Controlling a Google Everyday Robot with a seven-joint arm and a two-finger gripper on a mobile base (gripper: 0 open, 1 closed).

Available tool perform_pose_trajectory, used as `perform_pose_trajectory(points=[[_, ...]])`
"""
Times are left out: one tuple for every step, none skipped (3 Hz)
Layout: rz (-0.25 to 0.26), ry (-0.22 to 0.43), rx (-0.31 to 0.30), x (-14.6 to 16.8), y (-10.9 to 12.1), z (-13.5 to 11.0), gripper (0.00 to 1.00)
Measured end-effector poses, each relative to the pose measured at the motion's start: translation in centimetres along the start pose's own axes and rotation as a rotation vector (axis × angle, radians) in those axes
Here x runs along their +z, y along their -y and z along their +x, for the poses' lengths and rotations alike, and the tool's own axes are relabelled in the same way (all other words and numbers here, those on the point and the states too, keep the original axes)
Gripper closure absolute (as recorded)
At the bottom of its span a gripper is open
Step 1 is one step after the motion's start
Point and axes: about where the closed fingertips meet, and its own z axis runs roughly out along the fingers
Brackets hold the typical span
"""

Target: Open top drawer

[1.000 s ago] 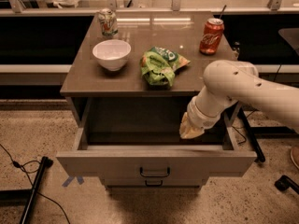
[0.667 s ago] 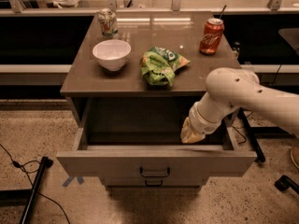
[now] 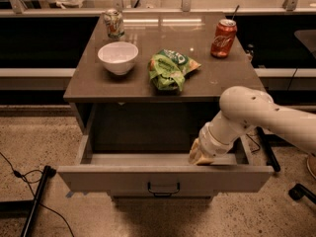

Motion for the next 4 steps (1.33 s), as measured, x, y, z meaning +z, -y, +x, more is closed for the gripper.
perform_pose_trajectory(points=[[-0.047, 0.018, -0.027, -0.2, -1.7, -0.8, 1.00], [-0.080, 0.019, -0.051, -1.2, -3.0, -1.2, 1.00], [-0.120, 0.017, -0.063, -2.3, -4.6, -1.3, 1.00], [-0.167, 0.018, -0.064, -2.8, -6.3, -1.4, 1.00]])
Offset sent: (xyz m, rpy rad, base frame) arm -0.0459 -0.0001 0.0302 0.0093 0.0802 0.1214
